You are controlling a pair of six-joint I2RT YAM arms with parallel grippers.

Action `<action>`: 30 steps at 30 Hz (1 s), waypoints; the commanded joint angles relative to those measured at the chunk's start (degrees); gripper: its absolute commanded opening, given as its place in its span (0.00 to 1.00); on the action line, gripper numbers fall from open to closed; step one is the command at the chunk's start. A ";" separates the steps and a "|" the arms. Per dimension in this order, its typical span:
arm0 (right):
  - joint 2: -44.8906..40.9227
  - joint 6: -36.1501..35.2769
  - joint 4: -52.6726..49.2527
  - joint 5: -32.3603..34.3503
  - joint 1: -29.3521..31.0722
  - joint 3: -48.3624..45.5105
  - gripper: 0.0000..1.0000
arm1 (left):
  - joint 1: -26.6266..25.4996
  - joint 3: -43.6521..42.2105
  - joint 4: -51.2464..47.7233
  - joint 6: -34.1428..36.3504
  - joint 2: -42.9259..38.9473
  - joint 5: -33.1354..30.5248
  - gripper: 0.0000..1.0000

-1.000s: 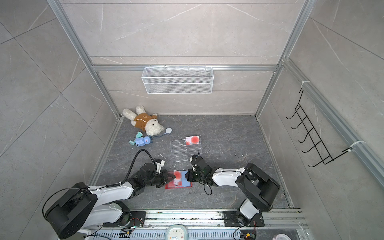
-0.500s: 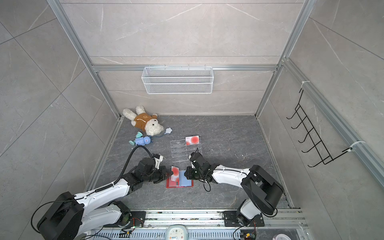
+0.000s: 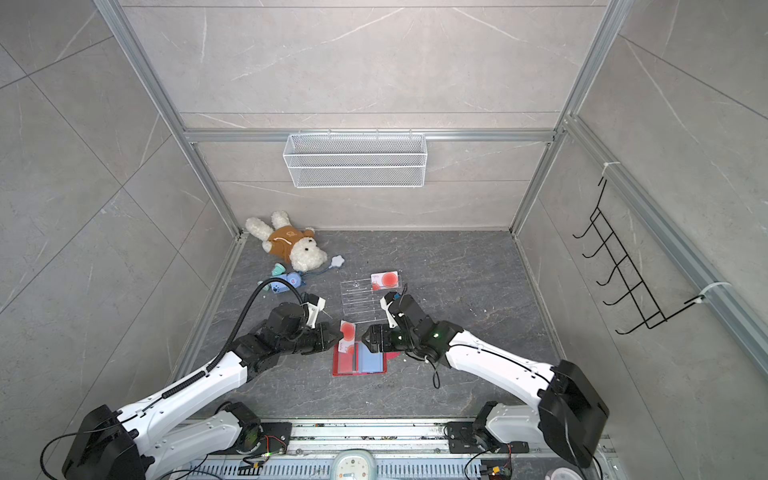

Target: Take the credit cards out of the card holder

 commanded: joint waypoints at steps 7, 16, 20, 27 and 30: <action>-8.18 -5.58 -3.33 -2.36 -0.03 -2.26 0.97 | 0.20 4.96 -4.19 6.37 -1.27 3.56 0.00; -9.23 -10.76 -6.47 -0.84 -0.07 0.12 0.99 | 0.22 12.31 -8.46 15.27 3.17 4.86 0.00; -10.77 -11.49 -9.68 1.53 -0.07 1.19 0.99 | 0.23 18.05 -11.93 20.80 7.71 5.59 0.00; -17.28 -12.03 -14.71 5.53 -0.05 0.39 0.99 | 0.26 33.16 -21.73 34.30 16.31 7.25 0.00; -18.23 -11.65 -15.52 5.99 -0.05 0.28 1.00 | 0.17 39.29 -25.55 39.71 19.52 6.93 0.00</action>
